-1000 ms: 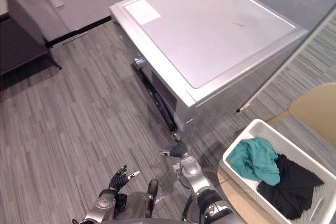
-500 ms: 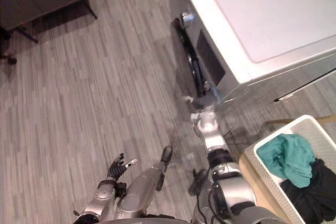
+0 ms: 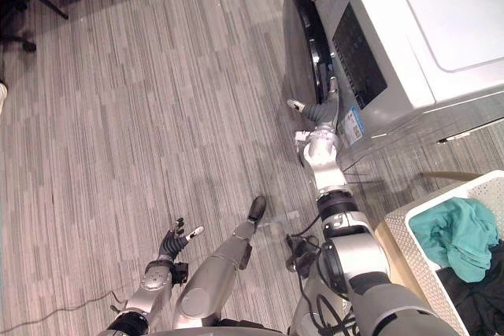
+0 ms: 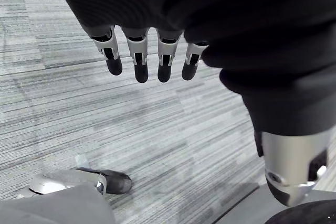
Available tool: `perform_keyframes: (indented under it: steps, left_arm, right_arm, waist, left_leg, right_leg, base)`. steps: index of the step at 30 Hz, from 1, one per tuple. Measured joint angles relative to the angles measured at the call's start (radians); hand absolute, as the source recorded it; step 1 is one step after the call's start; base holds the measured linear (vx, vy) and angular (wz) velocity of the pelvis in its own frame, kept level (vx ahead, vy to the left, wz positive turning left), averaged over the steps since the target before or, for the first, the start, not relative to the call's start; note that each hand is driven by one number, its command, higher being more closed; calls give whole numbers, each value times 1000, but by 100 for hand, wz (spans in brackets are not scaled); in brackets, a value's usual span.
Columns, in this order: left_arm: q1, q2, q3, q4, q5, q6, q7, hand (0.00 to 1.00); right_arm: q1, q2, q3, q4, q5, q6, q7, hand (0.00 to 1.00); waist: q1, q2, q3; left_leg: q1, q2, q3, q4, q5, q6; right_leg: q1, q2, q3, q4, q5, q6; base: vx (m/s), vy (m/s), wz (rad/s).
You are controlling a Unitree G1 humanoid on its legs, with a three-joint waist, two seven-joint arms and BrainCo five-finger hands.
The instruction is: Pick up the laundry basket with both hands and put the clothes into the washing machine.
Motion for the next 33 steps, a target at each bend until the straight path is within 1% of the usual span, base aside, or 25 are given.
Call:
perform_keyframes:
  steps: [1,2,4,5,6,7,8,9,10,11,12,13,14,15,16,18,20,21,22,24,25,26,27,30,33]
  left_arm:
    - [0,-1,0,-5,-3,0,0,0]
    - [-10,0,1,-6,-7,0,1,0]
    - [-48,-13,2,-4,-19,2,1,0]
    - [-48,-31,12,-8,-28,2,4,0]
    - [-63,-31,13,-38,-35,-1,6,0]
    - [-80,-36,12,-43,-35,-2,7,0]
    - [-95,-42,11,-70,-36,-19,11,0]
    - [-133,-53,10,-78,-36,-22,12,0]
    - [-146,-67,10,-80,-38,-20,13,0]
    - [-143,-90,13,-101,-45,-21,18,0]
    - [-125,-90,10,-125,-45,-21,20,0]
    - [-144,-92,8,-153,-45,-27,21,0]
    - [-153,-93,1,-168,-45,-37,19,0]
    - [-163,-96,1,-173,-46,-37,18,0]
    - [-151,-94,3,-174,-52,-36,19,0]
    - [-138,-89,2,-174,-66,-35,19,0]
    - [-104,-81,1,-196,-66,-36,21,0]
    - [-98,-76,-2,-211,-66,-32,21,0]
    - [-106,-77,-5,-224,-66,-31,21,0]
    - [-133,-69,-36,-272,-65,-31,22,0]
    - [-140,-68,-38,-275,-64,-32,23,0]
    - [-171,-59,-44,-279,-64,-32,24,0]
    - [-203,-45,-60,-278,-63,-31,28,0]
    - [-307,-5,-110,-264,-22,-19,42,0]
    - [-420,30,-111,-236,21,-6,57,0]
  right_arm:
    - [-12,5,0,0,21,1,0,0]
    - [-25,13,2,-1,41,1,0,0]
    - [-43,13,-1,-37,81,2,-20,0]
    - [-44,22,10,-55,108,3,-20,0]
    - [-44,49,11,-81,128,4,-33,0]
    - [-45,57,11,-85,131,1,-42,0]
    - [-66,84,14,-86,141,-4,-41,0]
    - [-109,98,26,-89,159,1,-39,0]
    - [-129,99,34,-101,169,5,-35,0]
    - [-152,108,99,-134,176,5,0,0]
    - [-157,124,139,-152,176,4,17,0]
    - [-234,147,205,-171,175,-5,50,0]
    - [-303,164,238,-171,175,-5,72,0]
    - [-388,179,276,-172,176,-8,97,0]
    - [-411,200,284,-166,177,-11,106,0]
    - [-411,221,287,-147,189,-11,116,0]
    - [-403,241,290,-143,200,-6,118,0]
    - [-389,244,293,-182,205,-5,118,0]
    - [-368,235,293,-230,207,-6,118,0]
    - [-253,173,323,-374,209,-21,120,0]
    - [-232,164,326,-392,208,-25,121,0]
    - [-156,134,336,-433,197,-34,122,0]
    - [-86,105,357,-437,187,-40,124,0]
    - [132,18,403,-440,141,-39,175,0]
    - [318,-11,444,-442,91,-38,248,0]
  waist:
    - [2,3,-1]
    - [5,1,-1]
    - [21,-2,4]
    - [68,30,4]
    - [86,30,9]
    - [85,34,8]
    - [87,37,6]
    - [99,28,7]
    - [116,30,8]
    - [151,49,12]
    - [158,55,3]
    - [151,43,19]
    - [150,49,15]
    - [172,47,16]
    - [181,46,17]
    - [182,43,17]
    - [183,20,21]
    - [181,-1,21]
    - [178,-12,27]
    - [143,-39,42]
    - [138,-44,44]
    - [114,-64,53]
    - [79,-84,58]
    - [28,-107,63]
    - [-15,-113,63]
  left_leg:
    - [-5,3,-4,-9,-12,-17]
    - [-17,12,2,-20,-54,-75]
    - [-96,-23,12,165,-53,-28]
    - [-106,-7,15,274,-82,6]
    - [-96,-10,9,259,-140,26]
    - [-101,-13,-8,243,-135,18]
    - [-103,-9,-23,176,-142,-15]
    - [-125,-13,-23,189,-156,-27]
    - [-166,-23,-15,279,-162,-10]
    - [-160,-22,13,355,-184,11]
    - [-121,-19,22,319,-186,15]
    - [-123,-35,5,288,-204,36]
    - [-145,-27,-11,264,-147,22]
    - [-168,-32,-40,249,-119,7]
    - [-166,-35,-41,238,-106,-4]
    - [-152,-37,-24,236,-104,-2]
    - [-136,-27,23,234,-103,-1]
    - [-136,-19,43,233,-103,-1]
    - [-134,-6,59,233,-103,-1]
    - [-124,36,109,233,-103,0]
    - [-123,41,114,233,-103,0]
    - [-117,59,135,232,-104,1]
    - [-113,75,137,229,-105,3]
    - [-94,117,152,198,-105,4]
    - [-78,154,203,181,-104,1]
  right_leg:
    - [1,4,-22,-11,0,0]
    - [2,9,-45,-51,4,1]
    - [-2,-18,-114,-96,44,-15]
    - [-3,3,-129,-63,45,12]
    - [-22,-35,-129,19,20,34]
    - [-30,-39,-137,19,14,34]
    - [-29,-37,-180,-20,14,31]
    - [-32,-44,-235,-84,20,42]
    - [-37,-51,-255,-97,23,62]
    - [-50,-77,-213,32,11,73]
    - [-25,-88,-166,84,-11,62]
    - [-25,-104,-166,99,-76,0]
    - [-17,-105,-224,99,-80,-3]
    - [-16,-103,-250,107,-88,-14]
    - [1,-103,-248,112,-100,-6]
    - [31,-103,-239,108,-108,8]
    - [46,-100,-217,100,-109,11]
    - [40,-92,-201,82,-107,13]
    - [36,-77,-182,60,-98,16]
    - [20,-34,-128,6,-59,16]
    - [19,-28,-119,1,-54,14]
    - [10,-9,-80,-20,-37,10]
    - [-5,14,-43,-40,-19,4]
    - [-45,64,41,-75,21,-18]
    - [-78,98,106,-84,45,-34]
  base:
    - [-140,-91,14]
    - [-125,-37,16]
    - [-61,35,-19]
    - [-14,38,-67]
    - [-28,7,-42]
    - [-63,-53,39]
    - [-72,-94,81]
    - [-43,-88,74]
    - [15,-74,46]
    - [72,-23,27]
    - [142,-53,81]
    - [116,-95,134]
    - [91,-173,182]
    - [44,-184,164]
    - [78,-131,130]
    - [76,-42,72]
    - [74,11,16]
    - [50,2,-44]
    - [26,-2,-63]
    - [-13,3,-89]
    - [-47,8,-104]
    - [-70,-10,-98]
    - [-88,-23,-105]
    - [-93,-69,-94]
    - [-102,-77,-74]
